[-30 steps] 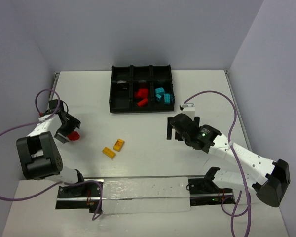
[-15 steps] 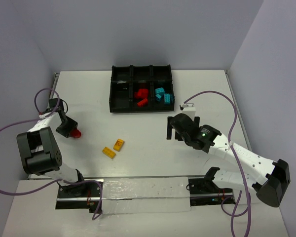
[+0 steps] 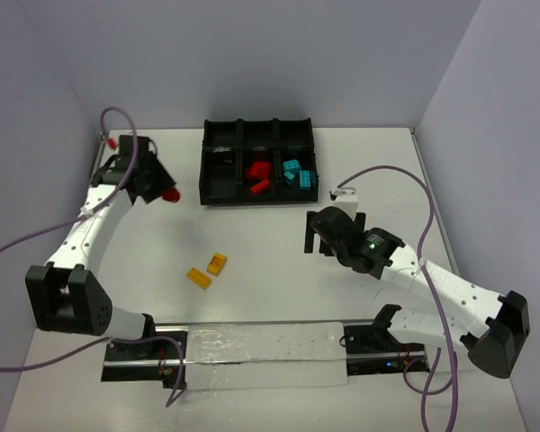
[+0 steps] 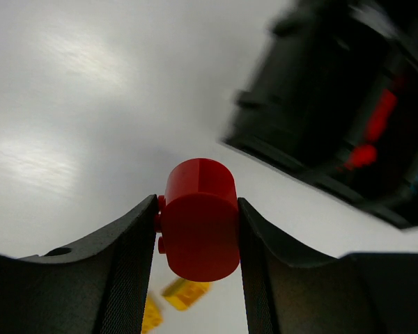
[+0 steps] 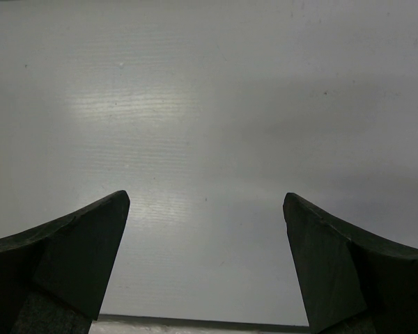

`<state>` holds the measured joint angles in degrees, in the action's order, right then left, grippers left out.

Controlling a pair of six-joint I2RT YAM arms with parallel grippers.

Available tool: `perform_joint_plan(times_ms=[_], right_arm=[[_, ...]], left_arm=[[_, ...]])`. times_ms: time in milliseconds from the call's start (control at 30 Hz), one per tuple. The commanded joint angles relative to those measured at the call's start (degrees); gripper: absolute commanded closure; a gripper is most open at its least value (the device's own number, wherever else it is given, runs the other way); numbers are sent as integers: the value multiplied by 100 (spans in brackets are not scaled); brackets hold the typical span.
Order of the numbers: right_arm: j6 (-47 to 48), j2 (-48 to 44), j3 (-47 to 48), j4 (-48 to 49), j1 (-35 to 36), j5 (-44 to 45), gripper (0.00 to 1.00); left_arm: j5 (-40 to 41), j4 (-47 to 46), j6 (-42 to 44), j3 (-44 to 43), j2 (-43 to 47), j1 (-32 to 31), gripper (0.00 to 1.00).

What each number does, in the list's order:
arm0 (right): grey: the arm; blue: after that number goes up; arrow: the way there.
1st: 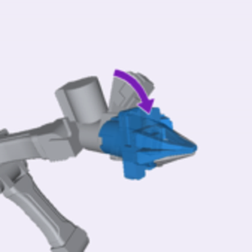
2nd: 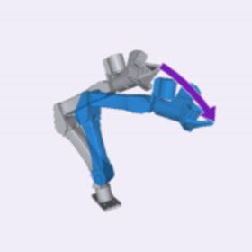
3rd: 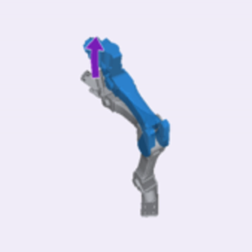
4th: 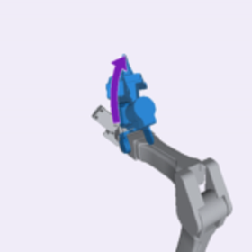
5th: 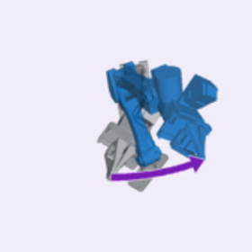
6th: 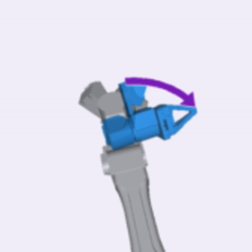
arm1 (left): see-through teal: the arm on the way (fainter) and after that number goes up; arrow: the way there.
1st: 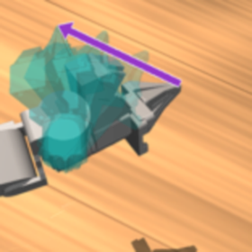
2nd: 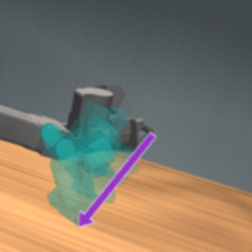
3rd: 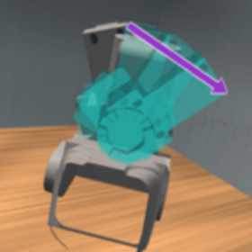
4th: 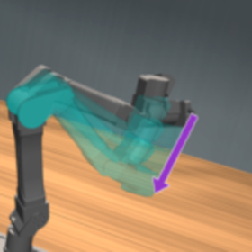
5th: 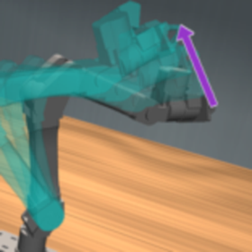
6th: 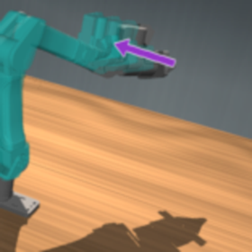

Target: Sort the legos into containers by color

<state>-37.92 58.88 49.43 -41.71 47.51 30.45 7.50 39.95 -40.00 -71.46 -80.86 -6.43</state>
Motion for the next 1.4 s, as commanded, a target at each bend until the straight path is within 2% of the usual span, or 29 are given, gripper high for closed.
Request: perform_joint_plan(times_ms=[0,33,67,133,267,467,633,767,833,867,900,933,1000,1200,1367], right_arm=[[-310,-313,75,-115,48,347,1],[-328,-388,92,-158,48,372,1],[-353,-395,117,-209,40,390,1],[-445,-538,175,-361,47,515,1],[-525,-728,230,-706,43,689,1],[-688,-877,199,-986,48,716,1],[-783,-957,149,-1090,39,719,1],[-866,-992,139,-1220,48,762,1],[-895,-1013,146,-1265,40,771,1],[-913,-1032,143,-1294,41,780,1],[-929,-1056,128,-1333,47,788,1],[-936,-1071,128,-1348,40,796,1],[-954,-1097,120,-1374,48,787,1],[-945,-1080,67,-1330,40,733,1],[-906,-1119,-3,-1191,39,645,1]], left_arm=[[11,136,-287,-972,-613,-1146,100],[55,136,-330,-1389,-770,-1466,100],[66,120,-341,-1422,-964,-1492,100],[80,222,-373,-2281,-1725,-1927,100],[278,352,-342,-3427,-2667,-2313,100],[198,319,-272,-4482,-3770,-2371,100],[301,83,-237,-4747,-4176,-2371,96],[303,-91,-256,-4994,-4534,-2380,79],[304,-81,-265,-5136,-4659,-2371,68],[303,-54,-267,-5220,-4716,-2373,55],[297,6,-244,-5357,-4783,-2380,27],[304,21,-237,-5447,-4798,-2380,15],[278,21,-211,-5466,-4747,-2380,1],[474,110,-167,-5274,-4164,-2380,1],[799,108,-180,-4301,-3057,-2406,1]])
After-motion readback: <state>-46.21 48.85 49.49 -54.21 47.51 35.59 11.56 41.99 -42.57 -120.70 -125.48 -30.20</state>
